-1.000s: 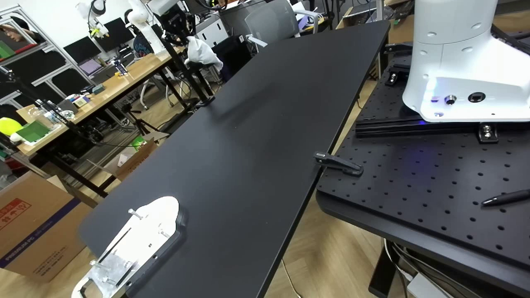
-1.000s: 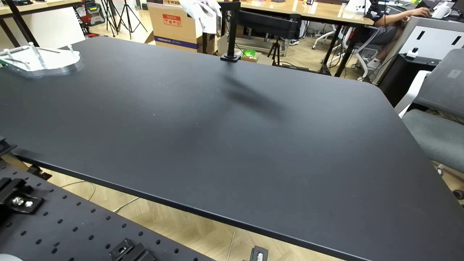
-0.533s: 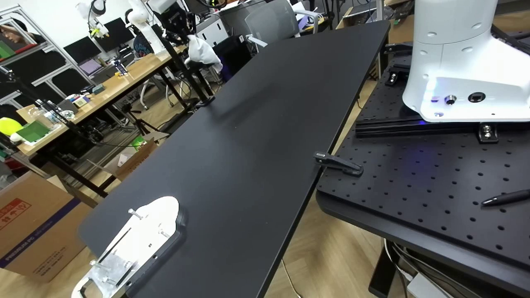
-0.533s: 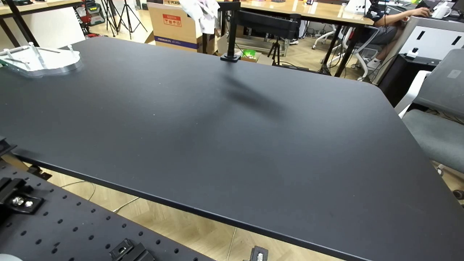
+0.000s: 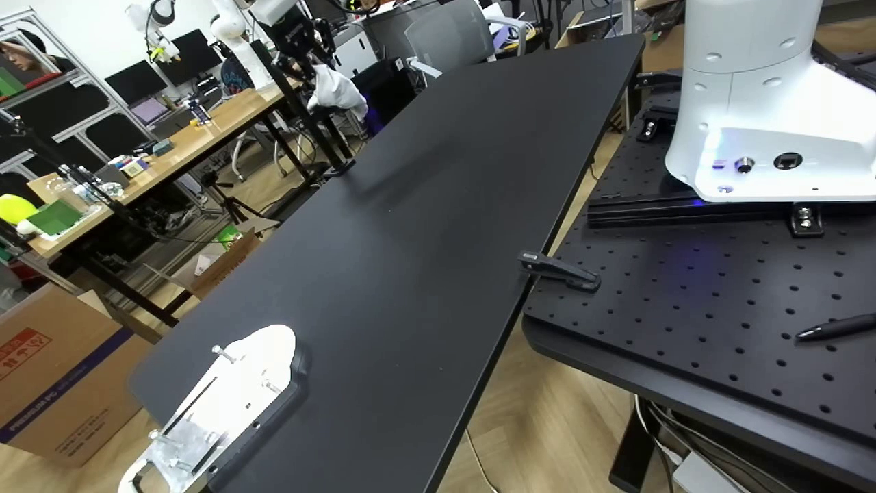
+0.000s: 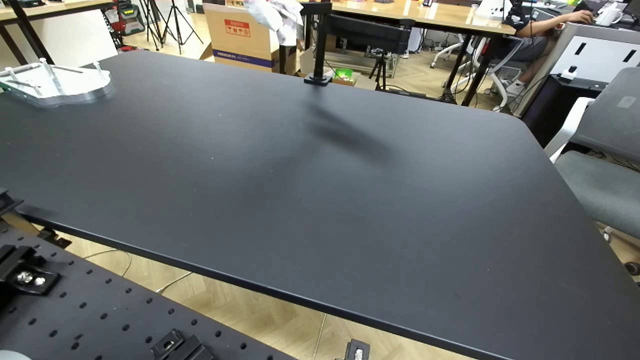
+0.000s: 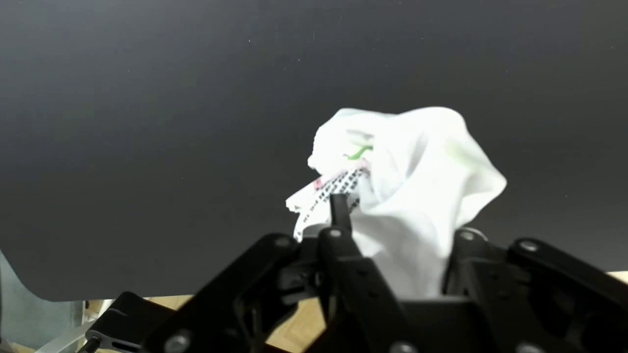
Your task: Hang the white cloth on the black frame
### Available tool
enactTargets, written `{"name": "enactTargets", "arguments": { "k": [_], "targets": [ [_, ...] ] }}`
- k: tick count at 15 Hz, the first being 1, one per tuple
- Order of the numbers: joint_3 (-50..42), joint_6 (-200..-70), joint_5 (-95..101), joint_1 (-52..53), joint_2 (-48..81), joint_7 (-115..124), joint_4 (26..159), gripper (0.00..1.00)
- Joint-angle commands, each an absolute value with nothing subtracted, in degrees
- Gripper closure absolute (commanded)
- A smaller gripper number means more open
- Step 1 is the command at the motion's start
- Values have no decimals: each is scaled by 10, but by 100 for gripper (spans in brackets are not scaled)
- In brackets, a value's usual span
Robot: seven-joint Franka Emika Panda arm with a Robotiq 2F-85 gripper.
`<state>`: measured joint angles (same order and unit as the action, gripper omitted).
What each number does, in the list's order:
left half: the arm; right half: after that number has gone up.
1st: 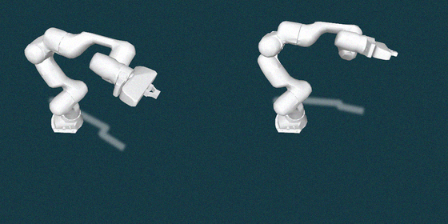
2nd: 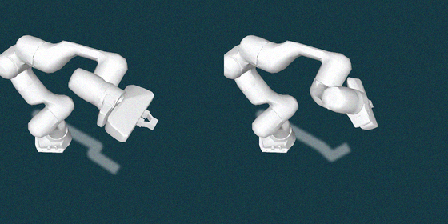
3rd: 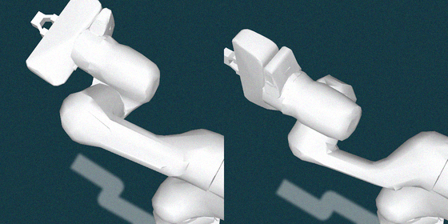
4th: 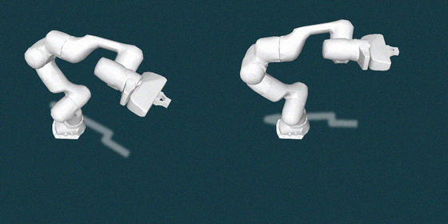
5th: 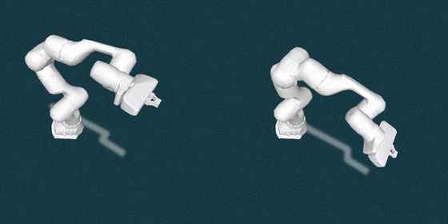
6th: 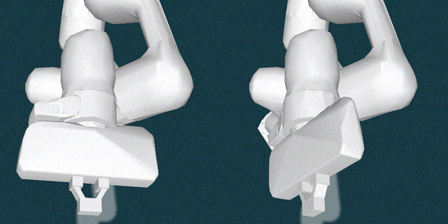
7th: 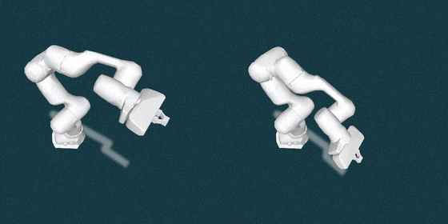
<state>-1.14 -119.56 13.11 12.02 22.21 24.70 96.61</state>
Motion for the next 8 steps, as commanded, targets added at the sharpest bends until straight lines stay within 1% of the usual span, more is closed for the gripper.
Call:
{"name": "enactTargets", "arguments": {
  "k": [1,5,6,8],
  "targets": [
    [-10,-1169,139,122,219,259,953,31],
    [-11,-1163,139,122,204,265,955,4],
    [-10,-1164,141,122,198,264,956,1],
    [-8,-1161,144,124,185,261,958,0]
  ]
}}
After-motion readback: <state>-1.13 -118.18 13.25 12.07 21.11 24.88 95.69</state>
